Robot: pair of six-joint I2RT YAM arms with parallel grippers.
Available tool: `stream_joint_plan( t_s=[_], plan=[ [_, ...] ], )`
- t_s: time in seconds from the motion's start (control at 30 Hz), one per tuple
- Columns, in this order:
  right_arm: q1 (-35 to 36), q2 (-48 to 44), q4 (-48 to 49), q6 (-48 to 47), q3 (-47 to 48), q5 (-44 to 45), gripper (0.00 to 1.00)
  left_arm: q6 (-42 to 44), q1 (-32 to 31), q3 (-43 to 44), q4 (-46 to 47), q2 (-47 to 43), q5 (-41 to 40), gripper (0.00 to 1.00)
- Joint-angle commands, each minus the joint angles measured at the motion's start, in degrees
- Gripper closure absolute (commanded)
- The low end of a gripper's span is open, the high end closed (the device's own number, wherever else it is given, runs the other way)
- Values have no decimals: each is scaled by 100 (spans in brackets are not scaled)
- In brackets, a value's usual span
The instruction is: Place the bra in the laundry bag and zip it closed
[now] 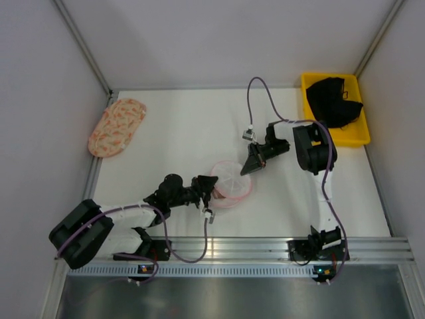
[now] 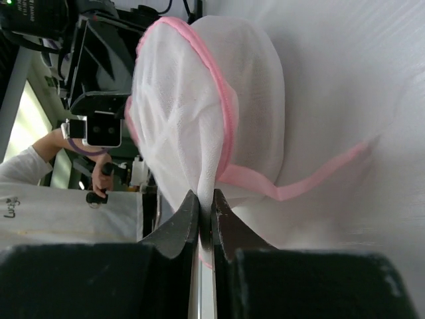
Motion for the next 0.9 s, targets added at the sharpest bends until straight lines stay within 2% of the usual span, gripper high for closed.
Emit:
stream_joint_plan(
  t_s=[0.0,0.07,0.13,0.2,0.37,0.57,0.6,0.67,0.7,0.73,0.77,0.8,0.83,0.87],
  plan=[
    [129,-463,-982,-290,-90,-687,99,-282,66,356,376,75,-383,69],
    [76,-577,-982,-254,-142,-889,100,-528,84,628,262,-100,-787,52],
    [6,-648,-973,-211,-187,-1056,100,-844,93,1005,-308,-380,-1190,32],
    [-47,-692,-982,-149,-196,-1101,100,-1275,93,1278,-1052,-566,-1507,22],
    [-82,-824,-999,-35,-248,-1101,100,-2486,110,2078,-2215,-892,-2631,15],
    [-65,-1236,-790,798,-230,-961,100,-3577,145,2835,-3552,-927,-3362,7],
    [-30,-1350,-597,1340,-326,-873,100,-3718,154,2922,-3666,-945,-3398,6],
    [40,-1745,-131,1730,-615,-715,100,-4368,224,3089,-4140,-989,-3486,2],
    [145,-2034,201,2620,-739,-314,100,-4614,251,3351,-4394,-971,-3495,2],
    [207,-2193,849,3420,-914,38,100,-5164,277,3545,-4553,-884,-3548,2],
    [277,-2430,2421,4385,-1447,520,100,-5518,295,3765,-4990,-796,-3635,2],
    [330,-2710,3464,6222,-1818,1099,100,-5887,304,4028,-5281,-665,-3706,2],
    [305,-3244,4301,6737,-2117,1140,100,-6247,312,4683,-5598,-342,-3584,2],
    [296,-3389,4509,6811,-2164,1349,100,-6973,434,4960,-6288,-182,-3400,3]
  ],
)
